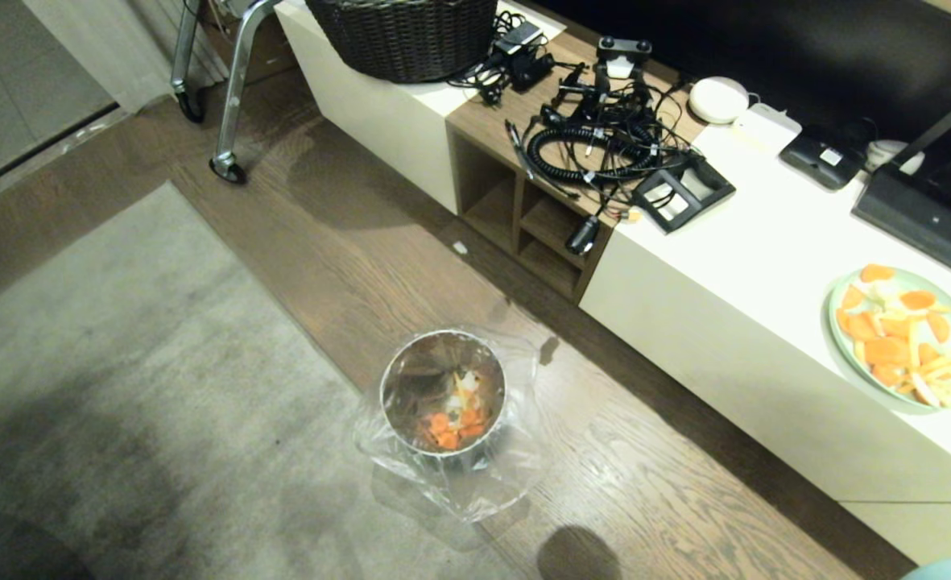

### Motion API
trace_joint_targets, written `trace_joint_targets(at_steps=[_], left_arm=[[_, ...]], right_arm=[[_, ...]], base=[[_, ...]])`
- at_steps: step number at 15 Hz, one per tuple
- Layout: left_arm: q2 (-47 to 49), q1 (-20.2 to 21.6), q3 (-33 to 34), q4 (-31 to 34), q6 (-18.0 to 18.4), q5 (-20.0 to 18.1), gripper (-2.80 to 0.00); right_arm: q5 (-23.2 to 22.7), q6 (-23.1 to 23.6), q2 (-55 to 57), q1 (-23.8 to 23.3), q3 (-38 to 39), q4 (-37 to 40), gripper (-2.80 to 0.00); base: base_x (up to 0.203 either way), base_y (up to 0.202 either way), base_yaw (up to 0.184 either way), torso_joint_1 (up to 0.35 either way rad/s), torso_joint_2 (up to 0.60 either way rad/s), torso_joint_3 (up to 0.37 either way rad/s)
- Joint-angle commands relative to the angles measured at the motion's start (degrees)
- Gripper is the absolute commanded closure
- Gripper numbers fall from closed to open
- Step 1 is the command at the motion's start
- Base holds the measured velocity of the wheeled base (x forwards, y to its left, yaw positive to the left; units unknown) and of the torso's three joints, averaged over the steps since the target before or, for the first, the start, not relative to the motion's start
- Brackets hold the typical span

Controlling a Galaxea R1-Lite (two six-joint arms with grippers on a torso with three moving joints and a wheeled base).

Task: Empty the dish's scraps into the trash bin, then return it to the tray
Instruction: Put the bowl back to the table

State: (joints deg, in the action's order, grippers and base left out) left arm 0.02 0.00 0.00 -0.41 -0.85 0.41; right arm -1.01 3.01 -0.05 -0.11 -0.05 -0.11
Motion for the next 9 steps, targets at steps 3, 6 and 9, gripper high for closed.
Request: trace_joint_targets(at_steps=[3, 6, 9], left_arm=[[-0.02, 0.00, 0.00, -0.02, -0.03, 0.03, 0.00], [-0.02, 0.00, 0.00, -0.02, -0.03, 0.11, 0.00], [-0.02, 0.00, 0.00, -0.02, -0.03, 0.11, 0.00]], right_arm=[[-0.04, 0.07, 0.12, 0.02, 0.04, 0.01, 0.00], [-0.04, 0.07, 0.09, 0.02, -0.02, -0.02, 0.00], [-0.04, 0.07, 0.06, -0.02, -0.03, -0.01, 0.00]], base=[[0.000, 0.000, 0.000, 0.009, 0.00, 0.178], [0.000, 0.000, 0.000, 0.006, 0.00, 0.195], [0.000, 0.000, 0.000, 0.002, 0.00, 0.203]])
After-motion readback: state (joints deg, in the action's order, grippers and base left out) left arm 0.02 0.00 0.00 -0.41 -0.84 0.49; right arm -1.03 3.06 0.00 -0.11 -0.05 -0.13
